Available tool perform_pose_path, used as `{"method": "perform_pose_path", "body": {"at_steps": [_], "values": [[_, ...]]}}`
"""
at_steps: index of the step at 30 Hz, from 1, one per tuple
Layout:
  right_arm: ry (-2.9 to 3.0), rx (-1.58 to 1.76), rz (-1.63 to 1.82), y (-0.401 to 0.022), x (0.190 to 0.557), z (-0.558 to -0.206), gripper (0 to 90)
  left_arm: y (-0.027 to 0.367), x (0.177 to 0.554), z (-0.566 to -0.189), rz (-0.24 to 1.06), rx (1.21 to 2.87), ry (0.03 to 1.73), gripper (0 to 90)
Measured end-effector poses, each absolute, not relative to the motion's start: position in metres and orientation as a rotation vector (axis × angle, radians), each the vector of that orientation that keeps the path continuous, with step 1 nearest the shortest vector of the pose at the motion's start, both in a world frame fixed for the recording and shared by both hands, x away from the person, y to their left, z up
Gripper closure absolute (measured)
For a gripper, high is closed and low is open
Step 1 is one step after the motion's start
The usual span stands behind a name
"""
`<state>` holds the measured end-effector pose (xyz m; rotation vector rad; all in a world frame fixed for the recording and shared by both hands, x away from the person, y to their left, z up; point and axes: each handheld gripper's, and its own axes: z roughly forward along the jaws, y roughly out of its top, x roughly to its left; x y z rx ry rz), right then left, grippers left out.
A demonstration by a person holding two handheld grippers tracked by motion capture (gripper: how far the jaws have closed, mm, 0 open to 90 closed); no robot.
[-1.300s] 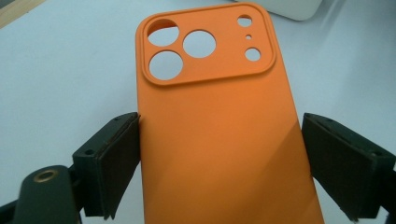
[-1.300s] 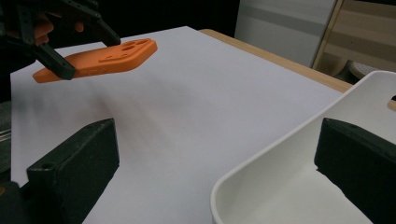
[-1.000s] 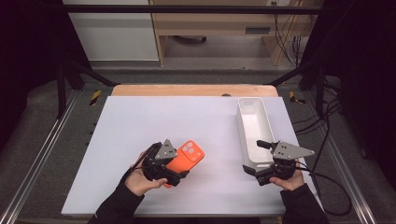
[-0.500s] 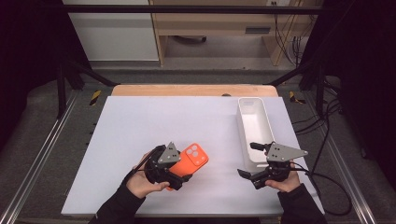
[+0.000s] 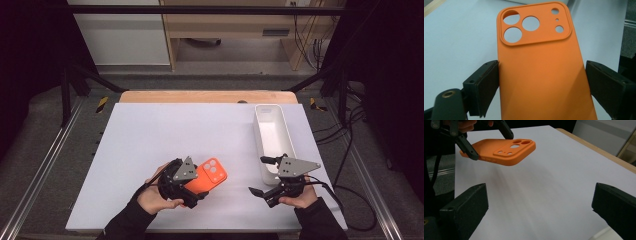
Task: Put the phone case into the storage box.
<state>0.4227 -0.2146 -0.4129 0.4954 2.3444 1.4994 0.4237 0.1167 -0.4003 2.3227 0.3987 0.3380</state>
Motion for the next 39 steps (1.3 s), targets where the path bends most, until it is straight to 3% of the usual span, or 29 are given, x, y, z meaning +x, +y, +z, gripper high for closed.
{"method": "perform_pose_path", "body": {"at_steps": [39], "values": [[2.408, 0.271, 1.396, -0.191, 0.419, -0.404, 2.6, 0.114, 0.429, -0.390, 0.380, 2.331, 0.211, 13.1]]}}
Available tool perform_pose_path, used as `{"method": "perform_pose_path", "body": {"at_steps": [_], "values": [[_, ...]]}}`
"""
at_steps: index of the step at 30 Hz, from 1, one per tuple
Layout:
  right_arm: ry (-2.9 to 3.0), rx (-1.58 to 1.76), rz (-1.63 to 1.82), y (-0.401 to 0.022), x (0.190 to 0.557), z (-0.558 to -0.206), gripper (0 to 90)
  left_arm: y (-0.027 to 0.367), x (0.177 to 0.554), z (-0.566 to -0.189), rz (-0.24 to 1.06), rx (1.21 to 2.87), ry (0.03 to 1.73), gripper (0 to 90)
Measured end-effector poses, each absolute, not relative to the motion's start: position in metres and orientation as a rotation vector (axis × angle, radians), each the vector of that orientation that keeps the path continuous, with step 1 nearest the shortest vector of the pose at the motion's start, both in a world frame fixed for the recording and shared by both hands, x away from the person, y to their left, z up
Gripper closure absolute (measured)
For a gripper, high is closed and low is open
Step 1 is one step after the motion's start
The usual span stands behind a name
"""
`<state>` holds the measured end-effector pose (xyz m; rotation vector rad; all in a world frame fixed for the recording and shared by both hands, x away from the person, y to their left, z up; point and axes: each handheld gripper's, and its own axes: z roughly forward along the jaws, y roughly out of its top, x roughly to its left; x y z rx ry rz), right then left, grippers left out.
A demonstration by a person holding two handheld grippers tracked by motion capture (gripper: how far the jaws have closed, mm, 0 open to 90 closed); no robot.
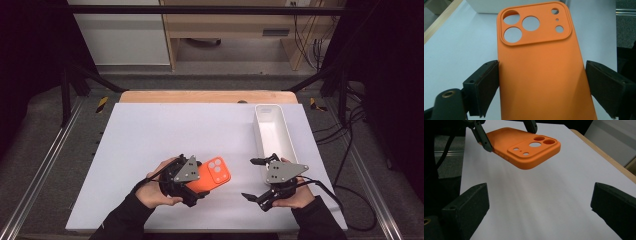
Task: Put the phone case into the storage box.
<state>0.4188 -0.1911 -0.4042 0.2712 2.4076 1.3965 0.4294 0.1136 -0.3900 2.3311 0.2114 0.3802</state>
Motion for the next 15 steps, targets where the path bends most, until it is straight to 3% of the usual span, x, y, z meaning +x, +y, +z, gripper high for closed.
{"method": "perform_pose_path", "body": {"at_steps": [15], "values": [[2.423, 0.175, 1.333, -0.185, 0.418, -0.398, 2.8, 0.101, 0.426, -0.392, 0.418, 2.335, 0.101, 13.1]]}}
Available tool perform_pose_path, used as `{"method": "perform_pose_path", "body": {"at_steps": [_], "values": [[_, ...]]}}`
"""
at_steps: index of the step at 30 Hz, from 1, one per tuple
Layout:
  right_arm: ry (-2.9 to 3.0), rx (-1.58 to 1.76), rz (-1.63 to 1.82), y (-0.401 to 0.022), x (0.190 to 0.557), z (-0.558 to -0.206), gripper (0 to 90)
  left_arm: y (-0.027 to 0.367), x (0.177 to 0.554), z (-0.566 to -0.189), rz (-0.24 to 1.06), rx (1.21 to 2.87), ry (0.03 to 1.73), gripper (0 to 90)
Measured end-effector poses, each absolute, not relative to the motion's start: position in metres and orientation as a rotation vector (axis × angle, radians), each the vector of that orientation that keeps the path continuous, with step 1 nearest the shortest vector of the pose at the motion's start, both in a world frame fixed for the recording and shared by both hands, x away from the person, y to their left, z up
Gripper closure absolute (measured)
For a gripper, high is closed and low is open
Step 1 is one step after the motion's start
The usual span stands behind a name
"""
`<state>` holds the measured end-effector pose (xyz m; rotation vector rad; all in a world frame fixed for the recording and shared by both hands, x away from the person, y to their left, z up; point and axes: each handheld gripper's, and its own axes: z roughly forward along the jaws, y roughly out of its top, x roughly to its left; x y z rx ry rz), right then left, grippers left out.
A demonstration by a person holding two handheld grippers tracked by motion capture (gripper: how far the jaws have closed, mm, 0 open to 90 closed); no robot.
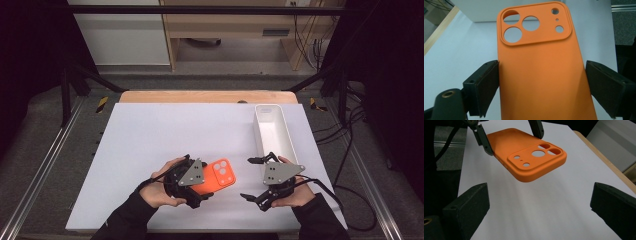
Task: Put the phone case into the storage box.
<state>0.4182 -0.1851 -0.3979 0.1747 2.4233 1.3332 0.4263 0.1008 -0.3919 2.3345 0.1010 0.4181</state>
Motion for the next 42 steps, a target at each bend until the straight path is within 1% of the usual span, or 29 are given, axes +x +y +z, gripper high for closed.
{"method": "perform_pose_path", "body": {"at_steps": [23, 35, 42], "values": [[2.432, 0.010, 1.264, -0.175, 0.412, -0.395, 2.9, 0.091, 0.419, -0.392, 0.374, 2.323, -0.006, 13.1], [2.459, -0.044, 1.294, -0.173, 0.411, -0.395, 3.3, 0.086, 0.413, -0.390, 0.340, 2.307, -0.063, 13.1], [2.482, -0.064, 1.301, -0.171, 0.412, -0.397, 3.7, 0.084, 0.412, -0.389, 0.336, 2.298, -0.068, 13.2]]}}
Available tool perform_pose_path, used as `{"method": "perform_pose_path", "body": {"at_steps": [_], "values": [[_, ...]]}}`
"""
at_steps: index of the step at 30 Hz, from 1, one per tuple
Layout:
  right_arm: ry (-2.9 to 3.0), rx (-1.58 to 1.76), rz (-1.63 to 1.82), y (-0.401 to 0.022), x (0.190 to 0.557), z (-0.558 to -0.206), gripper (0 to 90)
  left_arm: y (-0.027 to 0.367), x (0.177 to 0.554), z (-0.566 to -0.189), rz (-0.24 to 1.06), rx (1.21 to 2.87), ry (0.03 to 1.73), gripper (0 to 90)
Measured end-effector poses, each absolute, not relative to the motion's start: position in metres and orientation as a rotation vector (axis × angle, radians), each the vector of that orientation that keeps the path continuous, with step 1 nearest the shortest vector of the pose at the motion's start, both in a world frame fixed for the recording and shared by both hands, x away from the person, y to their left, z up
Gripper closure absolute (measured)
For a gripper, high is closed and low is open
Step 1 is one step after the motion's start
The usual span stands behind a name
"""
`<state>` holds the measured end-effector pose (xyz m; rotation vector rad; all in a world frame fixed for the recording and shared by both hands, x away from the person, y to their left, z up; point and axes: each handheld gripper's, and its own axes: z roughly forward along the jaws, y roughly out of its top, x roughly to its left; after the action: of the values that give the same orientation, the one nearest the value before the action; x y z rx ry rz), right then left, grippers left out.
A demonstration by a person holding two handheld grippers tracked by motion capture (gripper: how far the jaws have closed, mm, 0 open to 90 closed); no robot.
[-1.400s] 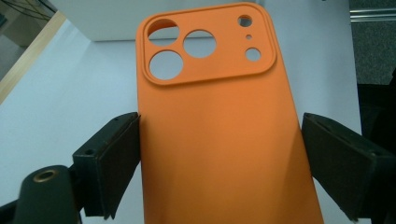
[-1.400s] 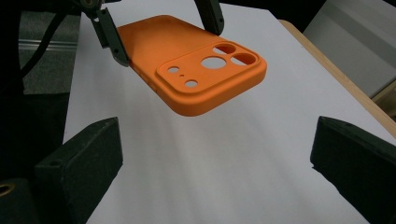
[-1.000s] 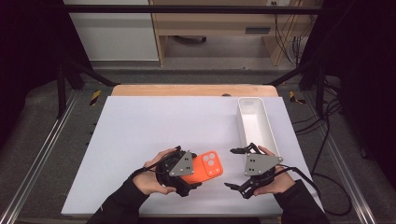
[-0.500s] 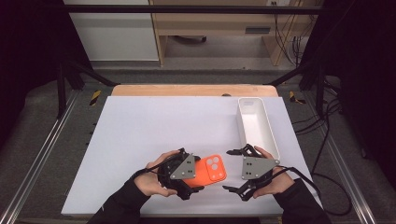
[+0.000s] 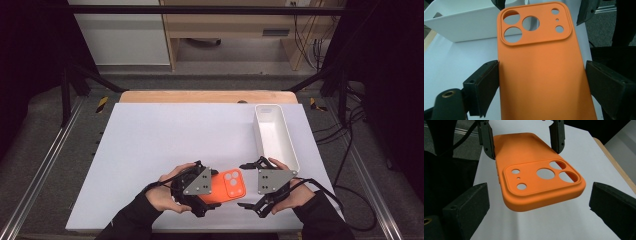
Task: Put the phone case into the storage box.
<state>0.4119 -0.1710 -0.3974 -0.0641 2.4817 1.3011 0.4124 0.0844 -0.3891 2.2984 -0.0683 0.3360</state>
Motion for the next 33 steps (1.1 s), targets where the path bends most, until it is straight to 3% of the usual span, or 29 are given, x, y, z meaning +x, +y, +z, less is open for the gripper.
{"method": "perform_pose_path", "body": {"at_steps": [33], "values": [[2.556, -0.137, 1.486, -0.157, 0.423, -0.412, 6.9, 0.080, 0.408, -0.392, 0.274, 2.280, -0.131, 13.2]]}}
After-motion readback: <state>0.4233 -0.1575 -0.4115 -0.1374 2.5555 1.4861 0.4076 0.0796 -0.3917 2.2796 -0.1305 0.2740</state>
